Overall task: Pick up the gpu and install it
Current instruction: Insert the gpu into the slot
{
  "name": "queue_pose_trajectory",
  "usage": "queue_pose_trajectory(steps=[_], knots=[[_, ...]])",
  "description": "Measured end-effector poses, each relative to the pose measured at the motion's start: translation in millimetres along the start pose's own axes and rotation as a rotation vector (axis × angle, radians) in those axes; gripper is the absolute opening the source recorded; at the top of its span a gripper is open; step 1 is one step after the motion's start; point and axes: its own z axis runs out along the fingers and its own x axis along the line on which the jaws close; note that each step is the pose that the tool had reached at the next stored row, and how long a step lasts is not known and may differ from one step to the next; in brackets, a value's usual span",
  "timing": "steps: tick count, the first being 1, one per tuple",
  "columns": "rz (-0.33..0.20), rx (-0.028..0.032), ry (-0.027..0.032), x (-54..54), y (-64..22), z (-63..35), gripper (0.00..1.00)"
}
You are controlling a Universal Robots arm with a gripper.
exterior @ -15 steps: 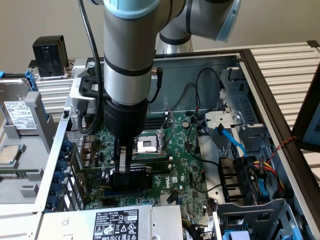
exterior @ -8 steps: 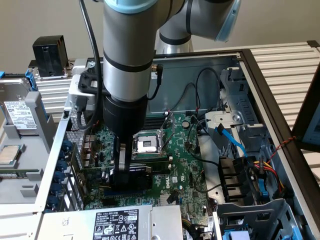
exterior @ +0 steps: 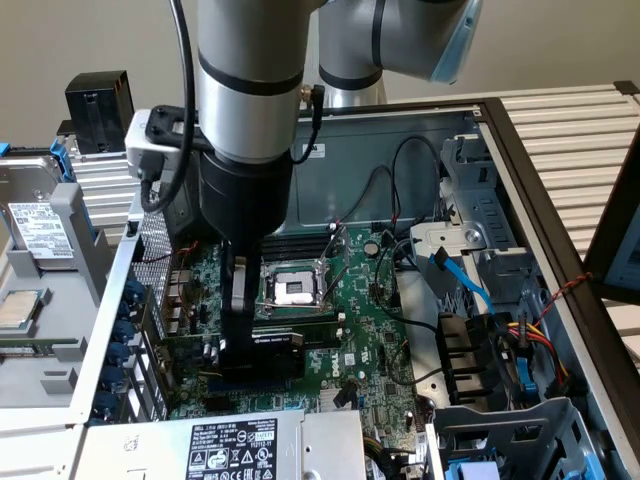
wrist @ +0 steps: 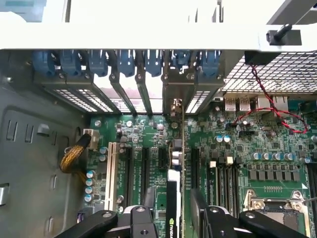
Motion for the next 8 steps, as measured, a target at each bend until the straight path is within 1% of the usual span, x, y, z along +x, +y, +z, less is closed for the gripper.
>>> queue_pose_trajectory(steps=[4,5,8], knots=[[0.000,0.0005,0.0032,0.4,4.0,-12.0,0.42],[0.001,0.0017,0.0032,0.4,4.8,-14.6,0.42],[0.001,0.0092,0.0030,0.6,6.6,-21.2,0.42]])
